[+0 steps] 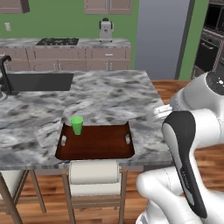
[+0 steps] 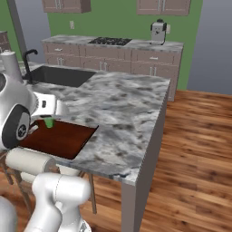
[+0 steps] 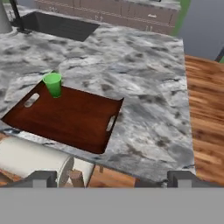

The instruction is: There is a tray on the dining counter. Grab the cup, mug, and pitcher and place them on the tray. The pitcher may be placed next to the tray if it cannot fit the tray.

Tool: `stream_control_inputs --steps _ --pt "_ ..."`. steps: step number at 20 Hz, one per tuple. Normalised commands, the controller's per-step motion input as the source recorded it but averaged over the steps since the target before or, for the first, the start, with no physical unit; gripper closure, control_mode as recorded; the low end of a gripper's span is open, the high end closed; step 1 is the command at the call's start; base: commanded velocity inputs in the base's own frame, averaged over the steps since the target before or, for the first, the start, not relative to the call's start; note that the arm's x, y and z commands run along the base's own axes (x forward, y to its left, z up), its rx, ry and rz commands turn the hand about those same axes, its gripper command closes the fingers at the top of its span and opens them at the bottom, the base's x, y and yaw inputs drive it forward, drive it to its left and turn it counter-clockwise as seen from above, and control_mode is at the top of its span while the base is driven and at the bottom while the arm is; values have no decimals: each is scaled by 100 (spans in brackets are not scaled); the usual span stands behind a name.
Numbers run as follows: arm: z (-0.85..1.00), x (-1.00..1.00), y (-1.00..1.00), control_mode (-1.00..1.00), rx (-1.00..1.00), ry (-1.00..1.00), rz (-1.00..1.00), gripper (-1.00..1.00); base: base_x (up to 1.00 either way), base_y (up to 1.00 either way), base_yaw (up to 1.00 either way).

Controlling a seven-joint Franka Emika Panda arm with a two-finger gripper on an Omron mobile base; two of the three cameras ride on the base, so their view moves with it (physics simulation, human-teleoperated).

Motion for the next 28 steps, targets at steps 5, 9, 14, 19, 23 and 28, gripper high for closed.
stream_control_inputs --steps 5,9,14,19,23,28 --pt "0 0 0 100 0 0 0 -100 -89 -95 -26" --pt "0 0 0 100 0 0 0 -100 -62 -100 -36" --pt "0 0 0 100 0 0 0 -100 11 -100 -27" --pt "0 0 0 100 0 0 0 -100 71 -100 -14" --pt "0 0 0 100 0 0 0 -100 100 -100 0" --pt "0 0 0 100 0 0 0 -100 100 -99 4"
